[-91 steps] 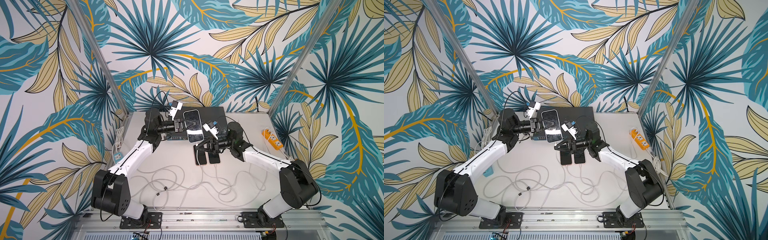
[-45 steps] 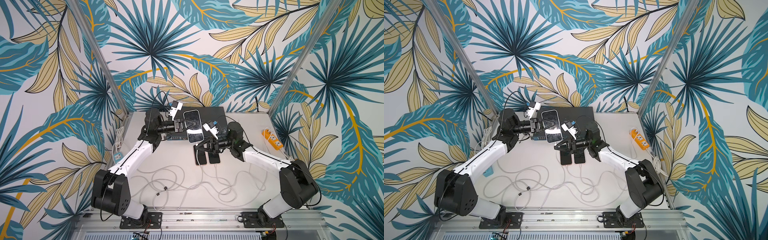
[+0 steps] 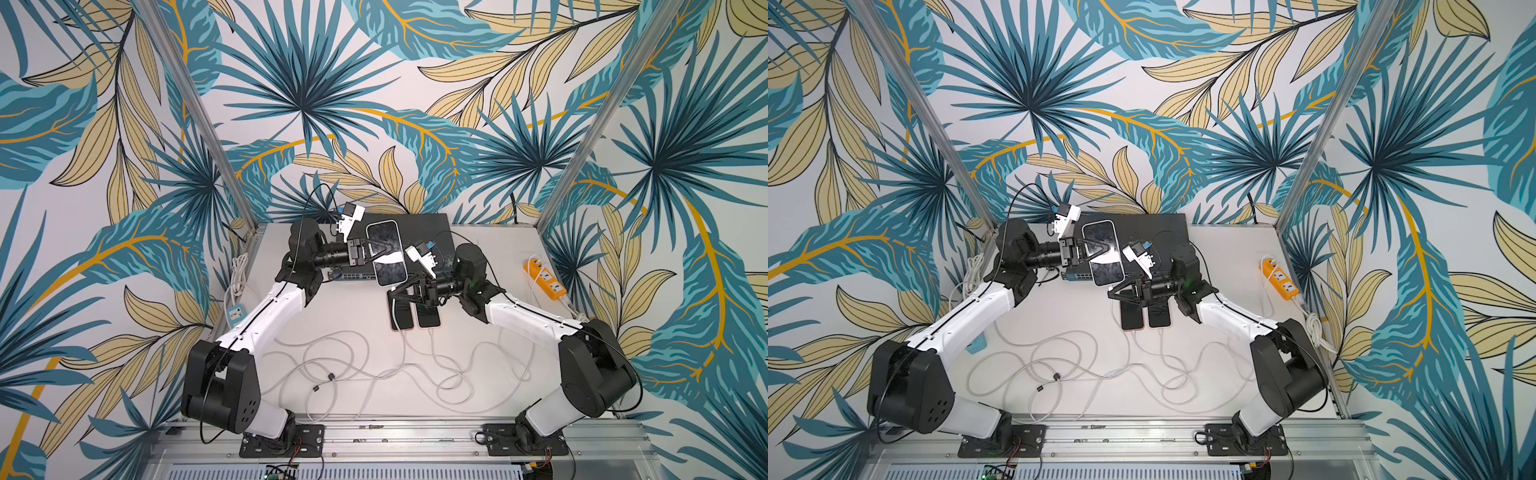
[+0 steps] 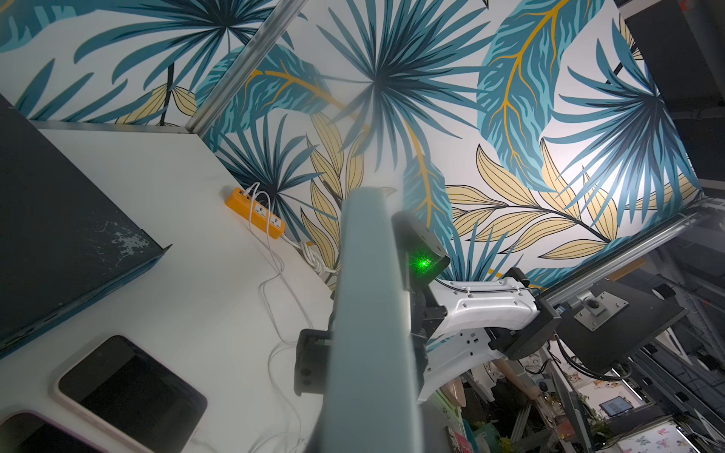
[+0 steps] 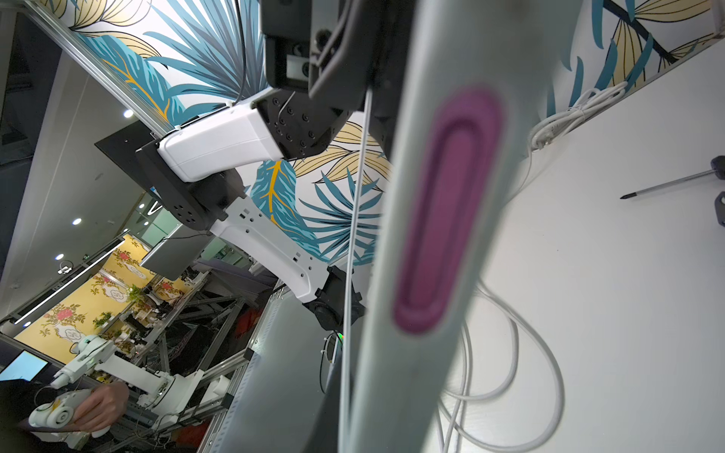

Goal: Plug the charging cable into the phone
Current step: Insert the charging cable into the phone.

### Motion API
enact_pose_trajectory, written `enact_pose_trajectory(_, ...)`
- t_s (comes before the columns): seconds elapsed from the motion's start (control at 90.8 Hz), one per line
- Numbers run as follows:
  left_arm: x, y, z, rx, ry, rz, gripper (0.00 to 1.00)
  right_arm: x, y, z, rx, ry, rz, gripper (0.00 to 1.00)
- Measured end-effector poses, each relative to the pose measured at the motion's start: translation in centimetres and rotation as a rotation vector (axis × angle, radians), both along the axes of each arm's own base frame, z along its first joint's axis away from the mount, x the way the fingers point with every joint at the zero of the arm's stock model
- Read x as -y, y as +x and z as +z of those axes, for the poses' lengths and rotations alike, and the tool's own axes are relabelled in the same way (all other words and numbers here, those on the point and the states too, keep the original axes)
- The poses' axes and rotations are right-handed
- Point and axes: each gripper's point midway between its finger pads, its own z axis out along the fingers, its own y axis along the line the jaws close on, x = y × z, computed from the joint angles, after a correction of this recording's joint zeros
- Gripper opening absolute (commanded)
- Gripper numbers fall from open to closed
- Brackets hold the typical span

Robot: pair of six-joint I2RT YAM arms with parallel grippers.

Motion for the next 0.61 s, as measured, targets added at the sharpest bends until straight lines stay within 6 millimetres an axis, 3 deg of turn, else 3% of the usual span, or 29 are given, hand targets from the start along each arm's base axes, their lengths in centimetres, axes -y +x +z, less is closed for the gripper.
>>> enact_pose_trajectory(0.606, -0.25, -0.92, -0.70, 0.062, 0.052, 0.001, 0.00, 0.29, -0.07, -0.66, -0.021, -0.025, -0.005, 0.00)
